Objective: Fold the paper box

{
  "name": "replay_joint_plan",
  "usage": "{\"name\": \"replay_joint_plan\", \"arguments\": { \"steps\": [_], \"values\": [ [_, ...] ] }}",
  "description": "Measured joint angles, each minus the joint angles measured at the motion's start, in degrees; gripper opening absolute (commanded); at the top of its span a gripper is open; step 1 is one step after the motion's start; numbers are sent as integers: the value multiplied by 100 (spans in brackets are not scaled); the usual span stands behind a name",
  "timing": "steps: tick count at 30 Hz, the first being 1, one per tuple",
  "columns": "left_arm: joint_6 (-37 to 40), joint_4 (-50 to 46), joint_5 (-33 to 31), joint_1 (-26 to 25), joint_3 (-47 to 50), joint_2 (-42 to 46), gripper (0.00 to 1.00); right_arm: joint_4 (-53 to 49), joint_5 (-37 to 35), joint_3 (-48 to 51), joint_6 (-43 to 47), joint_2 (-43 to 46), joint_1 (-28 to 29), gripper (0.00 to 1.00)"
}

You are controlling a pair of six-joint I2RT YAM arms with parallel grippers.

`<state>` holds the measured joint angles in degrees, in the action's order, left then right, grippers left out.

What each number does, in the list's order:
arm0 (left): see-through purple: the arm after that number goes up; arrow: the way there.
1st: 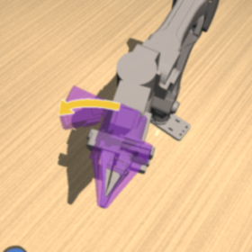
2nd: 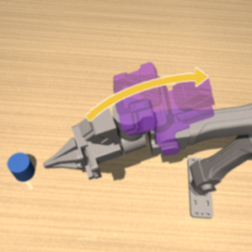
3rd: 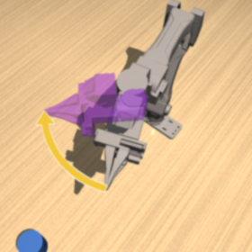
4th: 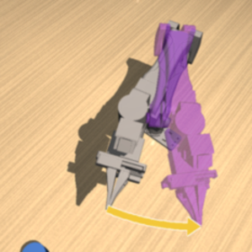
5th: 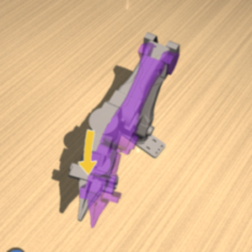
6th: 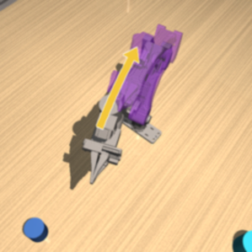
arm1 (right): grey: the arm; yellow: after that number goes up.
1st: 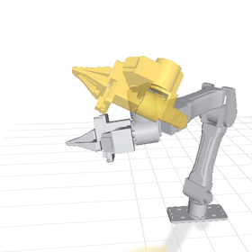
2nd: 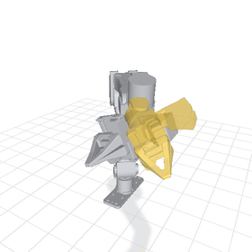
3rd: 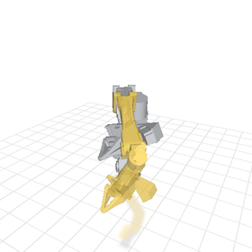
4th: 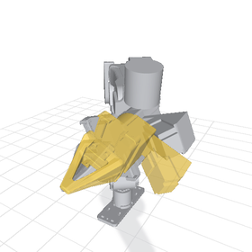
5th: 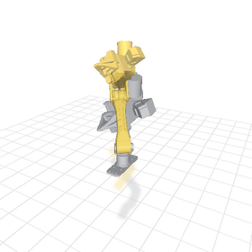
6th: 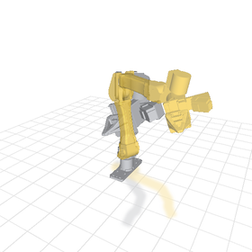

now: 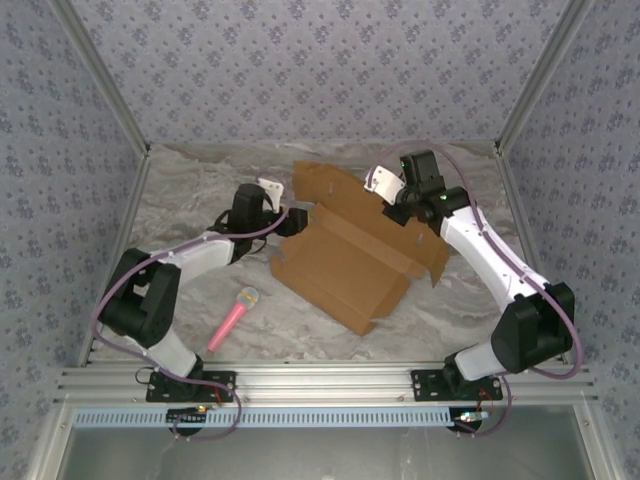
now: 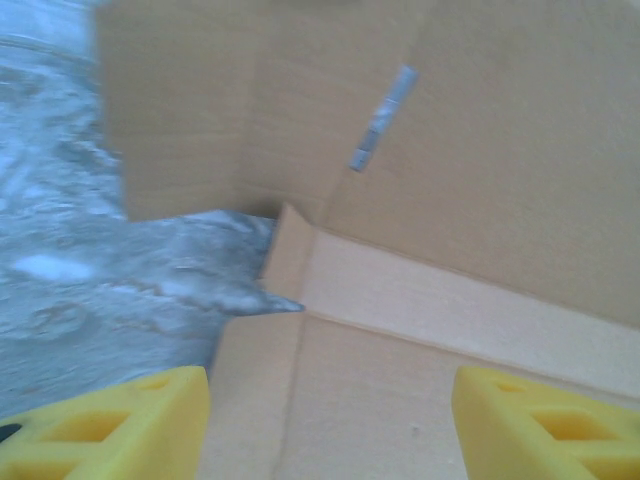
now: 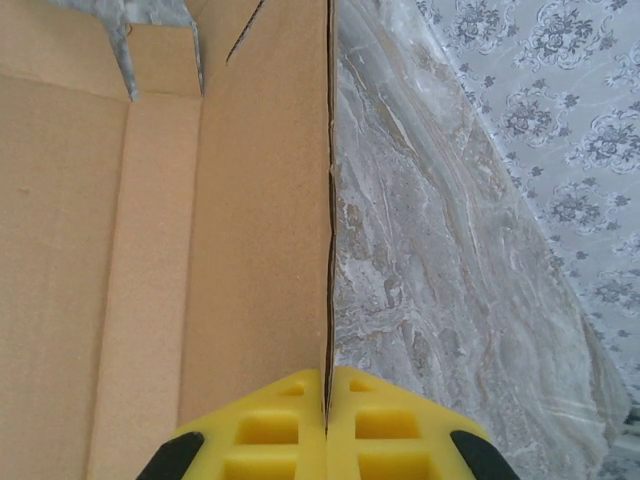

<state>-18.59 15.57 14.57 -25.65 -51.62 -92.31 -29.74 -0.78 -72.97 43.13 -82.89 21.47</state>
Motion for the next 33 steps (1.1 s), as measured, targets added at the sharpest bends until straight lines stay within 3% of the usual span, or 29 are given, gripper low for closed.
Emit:
{"name": "replay_joint_plan", "arguments": {
  "steps": [14,33],
  "values": [
    [-448,96,-442,879,435,533,68,1279,-820,1045,942,544,446,0],
    [-619,-173,-389,1449,149,433,69,2988,-1340,2031,2251,717,726,0]
  ]
}}
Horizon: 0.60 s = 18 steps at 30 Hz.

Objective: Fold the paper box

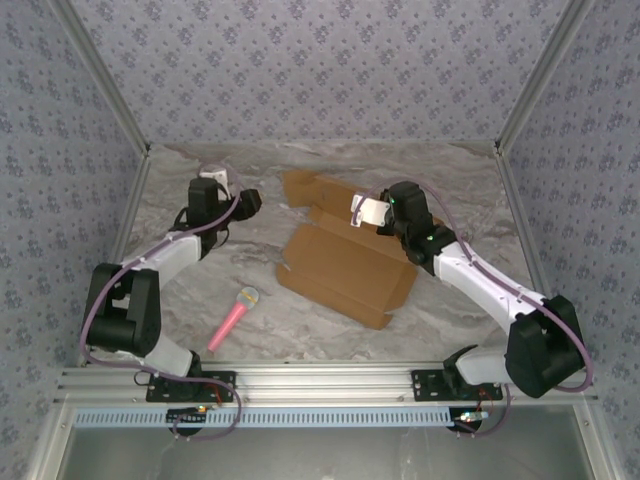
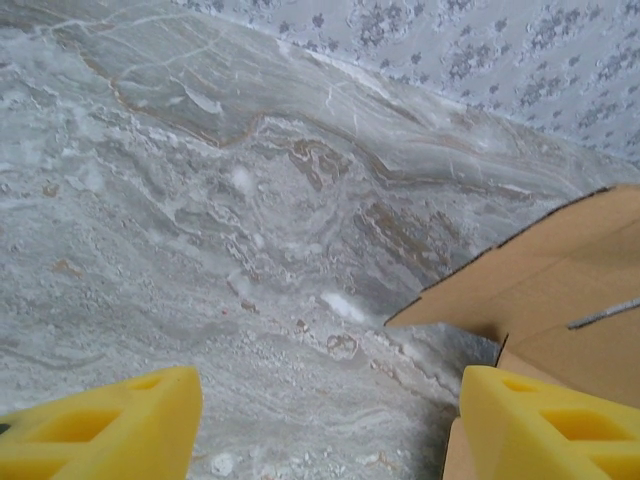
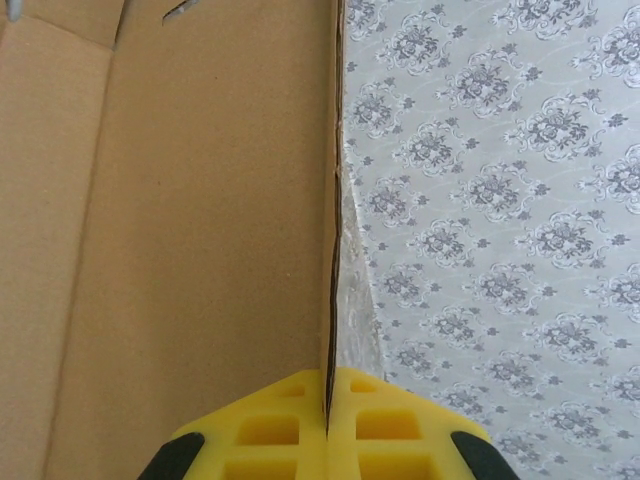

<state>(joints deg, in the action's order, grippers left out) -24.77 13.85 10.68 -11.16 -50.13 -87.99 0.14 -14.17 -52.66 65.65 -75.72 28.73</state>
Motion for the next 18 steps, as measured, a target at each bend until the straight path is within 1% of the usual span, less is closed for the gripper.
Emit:
{"name": "replay_joint_plan", "arguments": {
  "steps": [13,18],
  "values": [
    [57,-522,446,57,-767,-623,69,1556,-157,870,807,0,2,0],
    [151,-743,601,57,-1054,-791,69,1840,-177,979,990,-26,-15,1]
  ]
}}
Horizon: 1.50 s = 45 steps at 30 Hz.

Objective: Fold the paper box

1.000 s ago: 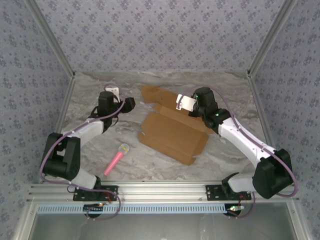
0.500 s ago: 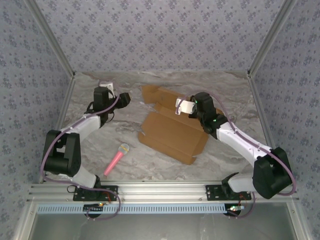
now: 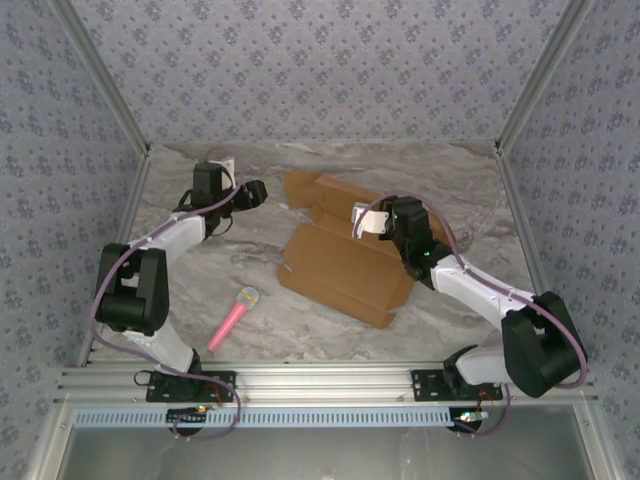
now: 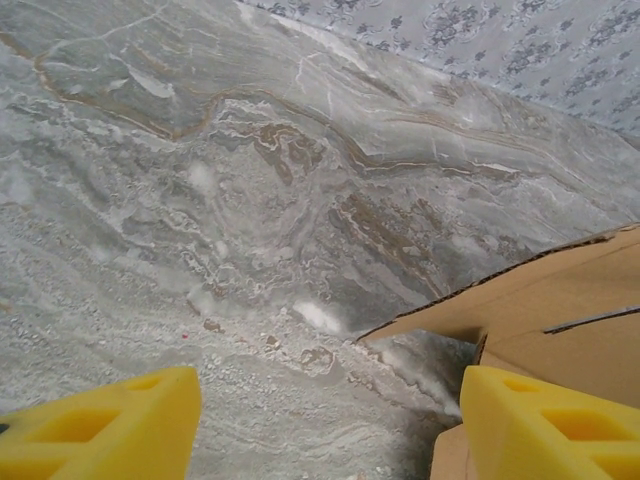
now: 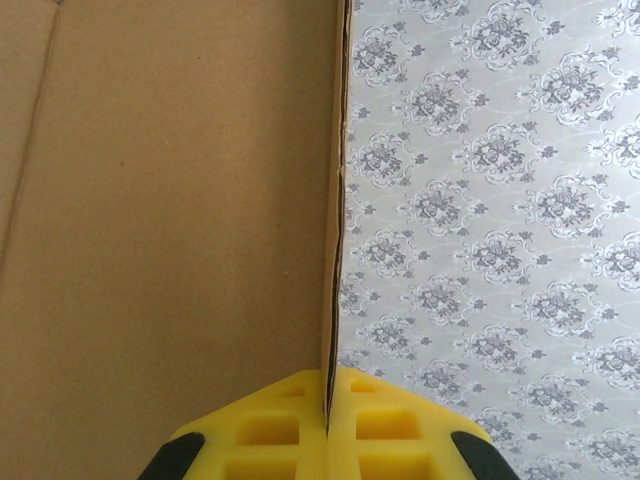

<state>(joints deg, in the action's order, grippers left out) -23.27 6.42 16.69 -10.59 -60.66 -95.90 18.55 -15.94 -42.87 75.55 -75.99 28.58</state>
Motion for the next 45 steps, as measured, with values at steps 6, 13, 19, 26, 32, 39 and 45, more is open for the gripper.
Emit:
{"name": "replay_joint_plan", "arguments": {
  "steps": [6,13,19,26,32,39,45],
  "values": [
    [96,-190,162,0,-210,-173,69,114,-83,0,90,-61,-20,1],
    [203,-387,203,0,-417,-286,69,118,-173,0,170,-129,-20,1],
    [284,-538,247,0,-750,-505,69,144,-238,0,212,-184,-20,1],
    [378,-695,444,0,-881,-634,69,151,-247,-2,199,-214,-37,1],
    [505,-704,542,0,-870,-586,68,-238,55,-232,-24,-214,-173,1],
    [636,-664,544,0,-776,-424,67,-1056,734,-807,-260,-214,-450,1],
    [704,-671,459,-2,-774,-415,66,-1386,1266,-975,-354,-262,-623,1]
  ]
}}
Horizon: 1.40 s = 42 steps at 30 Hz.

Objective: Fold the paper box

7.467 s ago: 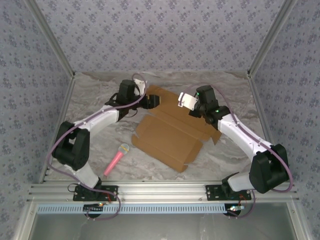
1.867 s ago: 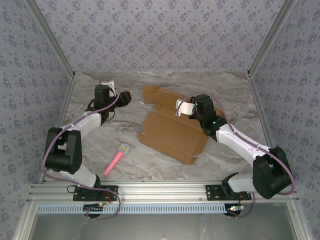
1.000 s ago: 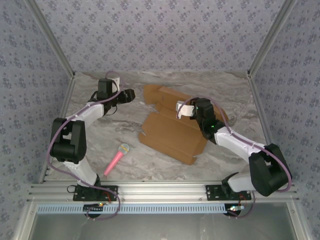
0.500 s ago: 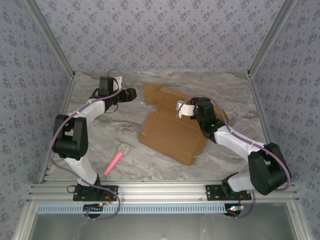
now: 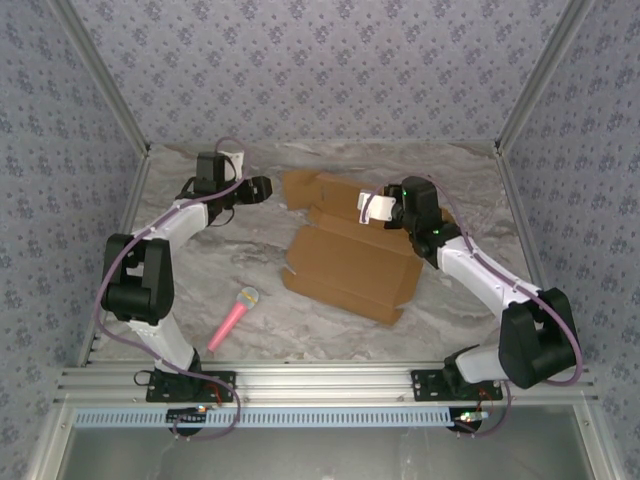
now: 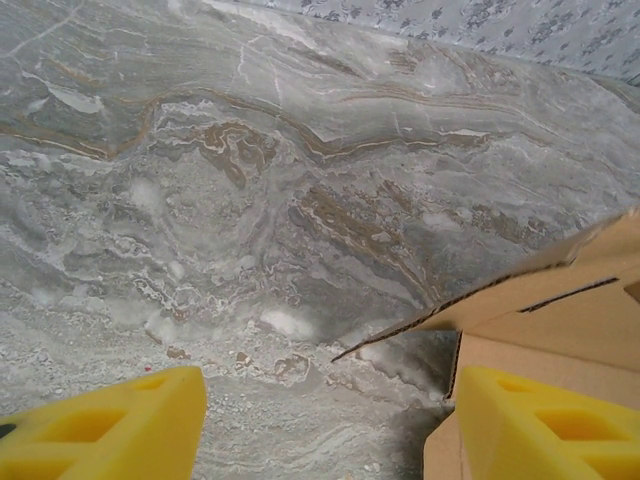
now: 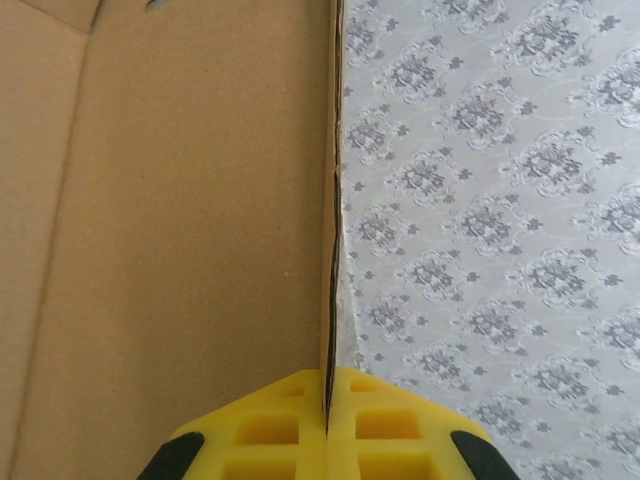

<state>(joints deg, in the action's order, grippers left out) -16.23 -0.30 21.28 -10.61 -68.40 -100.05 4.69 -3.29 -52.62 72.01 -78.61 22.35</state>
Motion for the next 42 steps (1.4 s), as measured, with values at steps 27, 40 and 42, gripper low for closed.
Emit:
{"name": "replay_joint_plan", "arguments": {
  "steps": [27,40,42],
  "values": [
    [472,-955,844,48,-1401,-1493,65,118,116,-24,-109,-396,-35,0],
    [640,-330,1738,-197,-1084,-1493,64,350,-76,-26,-103,-422,-9,0],
    [686,-238,1805,-251,-1051,-1493,64,400,-79,-26,-85,-422,-9,0]
  ]
}}
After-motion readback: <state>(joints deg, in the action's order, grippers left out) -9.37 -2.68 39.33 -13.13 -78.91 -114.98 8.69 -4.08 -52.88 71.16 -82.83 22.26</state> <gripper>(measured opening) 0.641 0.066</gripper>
